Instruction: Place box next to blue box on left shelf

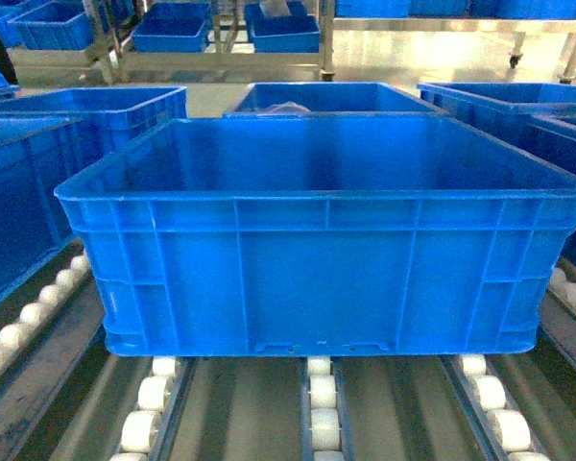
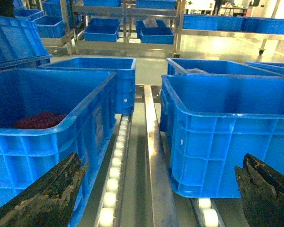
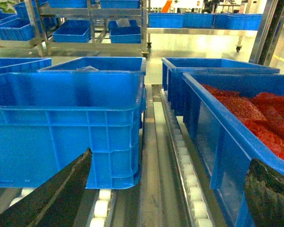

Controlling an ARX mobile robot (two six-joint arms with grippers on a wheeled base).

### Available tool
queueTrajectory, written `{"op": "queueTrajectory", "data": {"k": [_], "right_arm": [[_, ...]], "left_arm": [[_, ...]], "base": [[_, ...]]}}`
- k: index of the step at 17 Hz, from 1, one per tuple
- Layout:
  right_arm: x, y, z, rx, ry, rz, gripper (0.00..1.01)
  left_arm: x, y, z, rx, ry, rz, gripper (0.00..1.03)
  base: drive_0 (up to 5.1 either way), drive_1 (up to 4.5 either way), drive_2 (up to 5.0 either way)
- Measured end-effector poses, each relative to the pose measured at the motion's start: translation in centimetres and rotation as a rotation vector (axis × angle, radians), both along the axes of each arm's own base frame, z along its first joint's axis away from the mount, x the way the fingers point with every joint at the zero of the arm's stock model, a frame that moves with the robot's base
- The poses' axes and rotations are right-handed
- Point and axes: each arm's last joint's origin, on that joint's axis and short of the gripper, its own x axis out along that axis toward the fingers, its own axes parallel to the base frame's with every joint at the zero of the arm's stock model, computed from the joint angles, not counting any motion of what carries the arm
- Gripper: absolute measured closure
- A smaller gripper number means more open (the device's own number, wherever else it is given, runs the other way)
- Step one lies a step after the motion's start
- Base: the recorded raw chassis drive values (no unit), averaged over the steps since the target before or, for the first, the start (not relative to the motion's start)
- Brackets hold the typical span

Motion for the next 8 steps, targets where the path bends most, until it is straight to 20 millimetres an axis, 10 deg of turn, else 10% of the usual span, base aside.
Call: {"op": "queueTrajectory", "data": {"k": [8], "right_arm": [[0.0, 0.0, 0.0, 0.0, 0.0, 0.0, 0.03]], "left_arm": [[0.0, 0.0, 0.0, 0.0, 0.0, 0.0, 0.05]], "base": [[0.0, 0.0, 0.0]]}}
